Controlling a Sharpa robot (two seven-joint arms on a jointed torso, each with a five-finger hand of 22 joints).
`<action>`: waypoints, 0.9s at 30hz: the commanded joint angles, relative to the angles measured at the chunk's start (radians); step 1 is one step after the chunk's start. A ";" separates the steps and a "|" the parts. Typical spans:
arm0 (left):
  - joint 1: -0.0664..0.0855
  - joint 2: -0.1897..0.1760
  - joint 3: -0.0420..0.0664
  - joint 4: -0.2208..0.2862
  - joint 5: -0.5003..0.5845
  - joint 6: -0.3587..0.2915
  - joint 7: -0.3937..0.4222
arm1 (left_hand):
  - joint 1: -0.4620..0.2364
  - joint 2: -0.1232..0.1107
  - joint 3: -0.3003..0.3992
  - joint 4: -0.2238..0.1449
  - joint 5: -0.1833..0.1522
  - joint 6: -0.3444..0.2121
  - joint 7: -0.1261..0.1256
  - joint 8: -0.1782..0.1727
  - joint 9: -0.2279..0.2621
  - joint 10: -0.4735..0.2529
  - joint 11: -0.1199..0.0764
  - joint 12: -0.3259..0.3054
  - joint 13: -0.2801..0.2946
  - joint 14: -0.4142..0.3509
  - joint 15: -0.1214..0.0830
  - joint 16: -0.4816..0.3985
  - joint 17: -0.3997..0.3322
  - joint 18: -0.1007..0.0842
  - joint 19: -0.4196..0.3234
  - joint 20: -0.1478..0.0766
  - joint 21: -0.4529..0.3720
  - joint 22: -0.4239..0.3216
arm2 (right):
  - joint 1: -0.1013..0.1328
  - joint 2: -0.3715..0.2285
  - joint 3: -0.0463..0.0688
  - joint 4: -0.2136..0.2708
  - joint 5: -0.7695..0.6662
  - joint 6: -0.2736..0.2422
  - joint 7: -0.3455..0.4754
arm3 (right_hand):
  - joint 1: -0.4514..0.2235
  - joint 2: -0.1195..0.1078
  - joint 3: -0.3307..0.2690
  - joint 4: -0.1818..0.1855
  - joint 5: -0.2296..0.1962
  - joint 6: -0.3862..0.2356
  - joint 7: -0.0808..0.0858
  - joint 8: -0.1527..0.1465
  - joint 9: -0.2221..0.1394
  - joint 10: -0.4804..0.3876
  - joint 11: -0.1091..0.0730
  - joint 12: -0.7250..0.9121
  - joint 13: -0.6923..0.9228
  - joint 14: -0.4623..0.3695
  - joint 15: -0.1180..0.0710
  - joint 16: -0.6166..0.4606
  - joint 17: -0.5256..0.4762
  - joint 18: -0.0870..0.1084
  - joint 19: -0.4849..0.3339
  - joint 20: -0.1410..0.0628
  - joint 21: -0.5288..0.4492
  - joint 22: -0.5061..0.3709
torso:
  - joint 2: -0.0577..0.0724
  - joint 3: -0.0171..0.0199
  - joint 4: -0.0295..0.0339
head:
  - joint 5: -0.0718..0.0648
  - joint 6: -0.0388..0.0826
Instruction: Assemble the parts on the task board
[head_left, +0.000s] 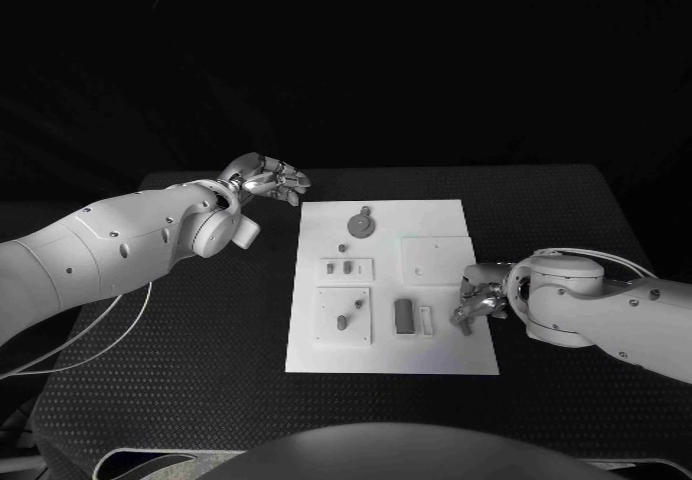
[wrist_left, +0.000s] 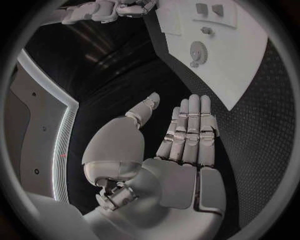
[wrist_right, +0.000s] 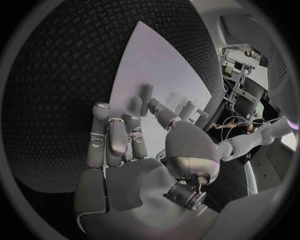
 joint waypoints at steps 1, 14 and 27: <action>0.001 0.001 0.001 0.003 0.006 0.006 0.007 | -0.007 -0.001 -0.001 0.005 0.005 -0.004 0.008 0.001 -0.001 0.001 -0.003 0.004 0.001 0.009 0.001 -0.006 0.001 0.006 -0.003 0.002 0.003 -0.001 | -0.025 0.004 -0.019 0.004 0.109 -0.032 0.003 | 0.036 0.038 -0.004 0.002 0.006 -0.034 0.031 -0.233 0.002 -0.002 0.005 0.001 -0.001 -0.003 0.002 -0.001 0.002 0.012 -0.006 0.002 0.002 0.020 | 0.000 -0.0006 -0.0004 | 0.000 0.000; 0.001 0.002 0.001 0.003 0.006 0.011 0.007 | -0.007 -0.002 -0.001 0.005 0.007 -0.004 0.008 0.001 -0.001 0.001 -0.003 0.004 0.001 0.009 0.001 -0.007 0.002 0.006 -0.003 0.002 0.003 -0.001 | -0.022 -0.017 -0.011 0.041 0.362 -0.172 0.039 | -0.001 0.064 -0.021 0.005 0.007 -0.017 0.028 -0.232 -0.009 0.003 0.002 0.003 -0.003 0.008 0.000 0.003 0.014 0.012 0.002 0.004 0.003 0.018 | 0.000 -0.0009 0.0003 | 0.001 -0.004; 0.001 0.002 0.001 0.002 0.006 0.015 0.007 | -0.007 -0.002 -0.001 0.005 0.007 -0.004 0.008 0.001 -0.001 0.001 -0.003 0.004 0.001 0.009 0.001 -0.008 0.004 0.006 -0.003 0.002 0.003 -0.001 | -0.017 -0.016 -0.007 0.054 0.409 -0.204 0.044 | -0.014 0.060 -0.023 0.007 0.007 -0.014 0.027 -0.233 -0.013 0.005 0.001 0.003 -0.004 0.012 -0.002 0.003 0.016 0.012 0.005 0.003 0.002 0.017 | 0.000 0.0000 0.0000 | 0.002 -0.005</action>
